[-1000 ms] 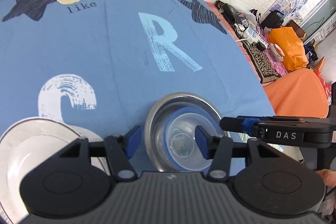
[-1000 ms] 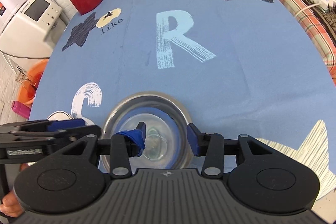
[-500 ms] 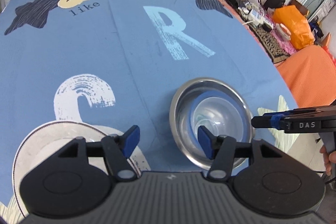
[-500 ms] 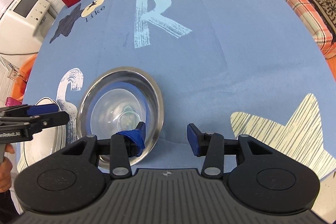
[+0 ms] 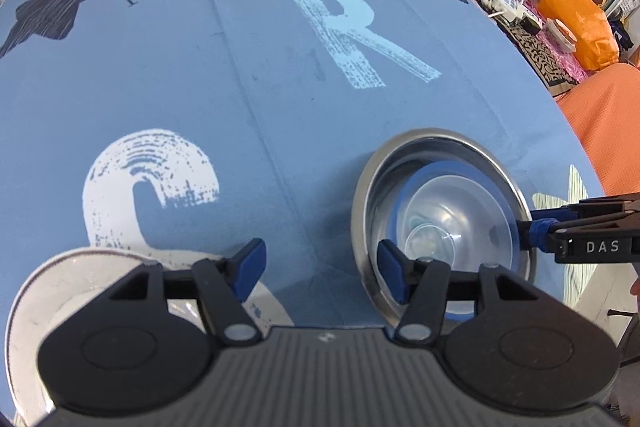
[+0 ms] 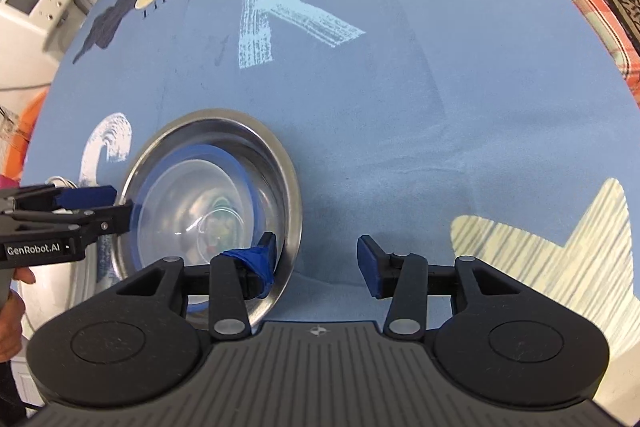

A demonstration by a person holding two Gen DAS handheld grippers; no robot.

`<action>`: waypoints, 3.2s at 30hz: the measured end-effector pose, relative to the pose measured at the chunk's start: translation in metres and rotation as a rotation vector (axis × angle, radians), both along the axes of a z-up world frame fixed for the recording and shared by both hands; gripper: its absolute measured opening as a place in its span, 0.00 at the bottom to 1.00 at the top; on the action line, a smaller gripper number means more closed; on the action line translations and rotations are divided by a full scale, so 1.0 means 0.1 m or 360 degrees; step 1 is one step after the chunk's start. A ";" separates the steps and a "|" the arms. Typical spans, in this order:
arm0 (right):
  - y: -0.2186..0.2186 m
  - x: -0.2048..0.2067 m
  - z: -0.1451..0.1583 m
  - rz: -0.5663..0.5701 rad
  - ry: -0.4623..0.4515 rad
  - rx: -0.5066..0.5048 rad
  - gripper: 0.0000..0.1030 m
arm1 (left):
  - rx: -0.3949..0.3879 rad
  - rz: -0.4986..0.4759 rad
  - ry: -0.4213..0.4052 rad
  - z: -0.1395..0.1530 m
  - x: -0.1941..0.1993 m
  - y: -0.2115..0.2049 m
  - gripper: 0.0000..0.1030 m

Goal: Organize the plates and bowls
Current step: 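Close both grippers on the rim of the steel bowl, then lift the nested bowls and carry them toward the plate stack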

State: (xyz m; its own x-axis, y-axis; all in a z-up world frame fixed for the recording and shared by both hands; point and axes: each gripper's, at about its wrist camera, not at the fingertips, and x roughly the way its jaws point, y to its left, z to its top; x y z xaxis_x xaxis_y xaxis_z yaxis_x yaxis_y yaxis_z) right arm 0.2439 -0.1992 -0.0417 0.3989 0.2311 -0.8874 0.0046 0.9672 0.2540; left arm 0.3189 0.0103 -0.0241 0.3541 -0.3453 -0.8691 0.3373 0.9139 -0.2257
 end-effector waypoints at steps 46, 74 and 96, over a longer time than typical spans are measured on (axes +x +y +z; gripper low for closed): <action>0.10 0.06 -0.07 0.0113 -0.0034 0.0064 0.13 | -0.0068 -0.0010 0.0058 -0.10 0.07 -0.03 0.28; -0.04 0.03 -0.02 -0.0056 -0.0088 0.0367 0.08 | -0.0258 0.0005 0.0144 0.06 0.15 -0.09 0.00; 0.19 0.02 -0.03 0.0179 -0.0026 -0.0061 0.21 | -0.0148 -0.0118 0.0158 -0.10 0.17 0.04 0.28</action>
